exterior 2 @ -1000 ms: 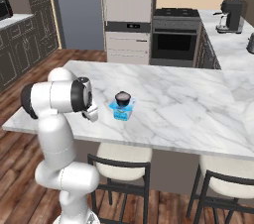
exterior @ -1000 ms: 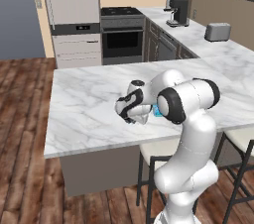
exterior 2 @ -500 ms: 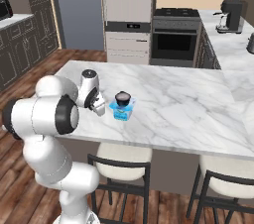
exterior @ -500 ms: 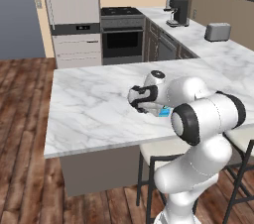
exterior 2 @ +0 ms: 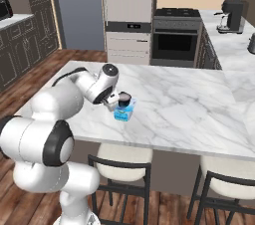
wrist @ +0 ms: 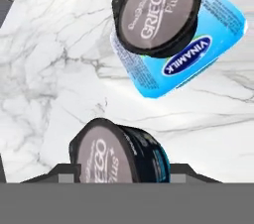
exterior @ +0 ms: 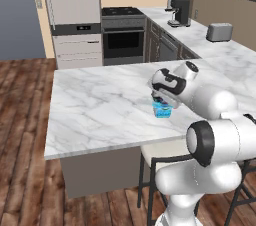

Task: Stack the yogurt containers by placing the smaller containers on top of the larger containers.

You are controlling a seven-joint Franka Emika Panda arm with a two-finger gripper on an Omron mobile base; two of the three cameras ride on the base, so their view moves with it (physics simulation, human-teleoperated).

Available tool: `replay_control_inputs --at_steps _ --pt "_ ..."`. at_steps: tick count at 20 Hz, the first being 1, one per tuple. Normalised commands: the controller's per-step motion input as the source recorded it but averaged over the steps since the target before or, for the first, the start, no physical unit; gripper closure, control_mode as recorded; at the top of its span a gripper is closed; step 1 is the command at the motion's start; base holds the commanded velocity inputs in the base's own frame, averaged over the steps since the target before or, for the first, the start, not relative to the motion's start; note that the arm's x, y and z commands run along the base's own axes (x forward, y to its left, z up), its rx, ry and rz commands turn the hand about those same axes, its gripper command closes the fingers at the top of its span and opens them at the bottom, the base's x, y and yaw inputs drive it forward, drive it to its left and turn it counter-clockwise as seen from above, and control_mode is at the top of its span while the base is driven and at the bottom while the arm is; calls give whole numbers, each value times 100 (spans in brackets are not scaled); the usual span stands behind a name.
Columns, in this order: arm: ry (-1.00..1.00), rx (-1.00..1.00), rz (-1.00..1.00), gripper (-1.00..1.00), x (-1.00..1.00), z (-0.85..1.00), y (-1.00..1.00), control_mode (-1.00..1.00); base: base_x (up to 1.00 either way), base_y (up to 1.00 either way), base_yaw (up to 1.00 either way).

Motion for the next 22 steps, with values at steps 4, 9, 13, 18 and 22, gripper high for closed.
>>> replay_control_inputs --at_steps 4,9,13,18,22 --pt "0 14 1 100 0 70 -57 -100 0 0 0" --pt "0 13 2 100 0 36 -61 -100 0 0 0" --pt "0 8 6 100 9 0 -45 -100 0 0 0" --pt "0 3 11 100 23 -7 -19 -100 0 0 0" --pt "0 2 14 100 36 -11 -1 -100 0 0 0"
